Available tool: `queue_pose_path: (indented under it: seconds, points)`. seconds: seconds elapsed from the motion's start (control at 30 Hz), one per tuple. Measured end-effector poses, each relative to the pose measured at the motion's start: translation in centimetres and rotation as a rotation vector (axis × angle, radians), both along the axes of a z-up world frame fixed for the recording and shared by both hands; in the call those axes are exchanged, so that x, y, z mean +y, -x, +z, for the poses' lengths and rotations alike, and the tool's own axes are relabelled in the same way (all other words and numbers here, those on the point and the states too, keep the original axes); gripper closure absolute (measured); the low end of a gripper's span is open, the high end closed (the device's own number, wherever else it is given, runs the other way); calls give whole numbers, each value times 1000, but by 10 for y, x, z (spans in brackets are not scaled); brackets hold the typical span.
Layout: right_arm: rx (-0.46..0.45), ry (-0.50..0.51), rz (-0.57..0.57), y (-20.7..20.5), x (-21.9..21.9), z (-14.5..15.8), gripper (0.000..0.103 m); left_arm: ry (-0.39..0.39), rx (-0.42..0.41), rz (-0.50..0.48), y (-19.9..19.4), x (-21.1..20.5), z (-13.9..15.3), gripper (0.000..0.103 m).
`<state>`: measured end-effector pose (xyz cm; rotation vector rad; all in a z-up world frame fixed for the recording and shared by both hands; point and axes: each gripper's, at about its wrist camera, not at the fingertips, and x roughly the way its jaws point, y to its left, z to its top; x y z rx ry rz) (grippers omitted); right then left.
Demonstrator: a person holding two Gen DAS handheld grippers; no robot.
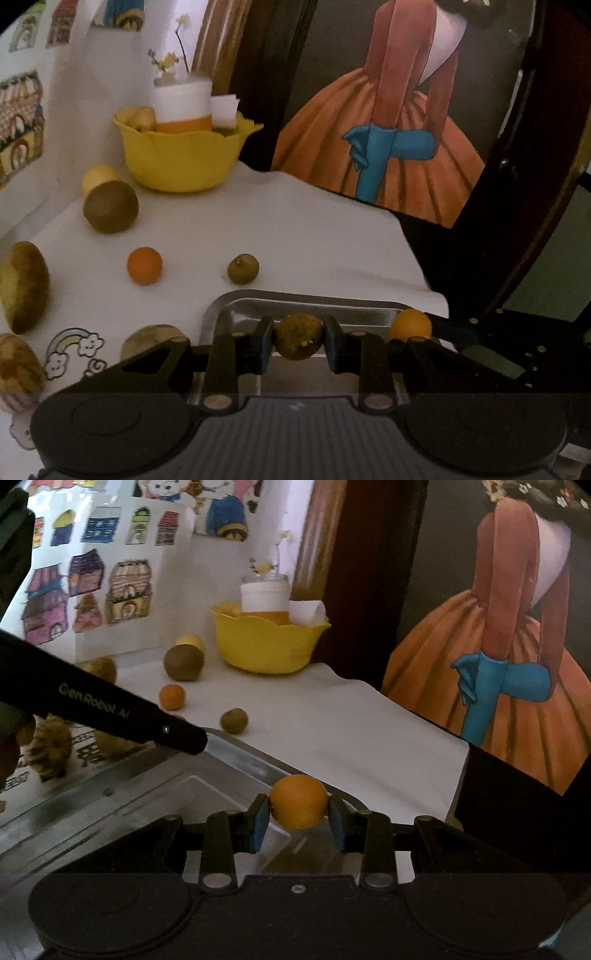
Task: Organize fruits
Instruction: 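Carry the brown fruit in the left tool over the grey tray while the right tool carries the tangerine there, then open the left tool to drop the brown fruit into the tray while the right tool releases the tangerine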
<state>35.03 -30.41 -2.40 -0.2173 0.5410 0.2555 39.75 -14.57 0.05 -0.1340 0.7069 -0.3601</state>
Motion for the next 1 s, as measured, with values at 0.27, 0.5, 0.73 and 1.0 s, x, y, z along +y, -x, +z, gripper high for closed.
queue_pose_path:
  seconds: [0.27,0.5,0.73,1.0]
  points:
    - [27,-1,-23,-12,-5,-10,66,-18,58,20,-19,-10,-11,72]
    - [26,11,-23,-14,-3,-11,66,-17,76,27,-25,-15,-15,72]
    - [16,14,-25,-12,-2,-11,65,-9,124,41,-31,-19,-21,71]
    - [14,13,-30,-3,-9,-7,60,19,148,58,-31,-15,-19,67]
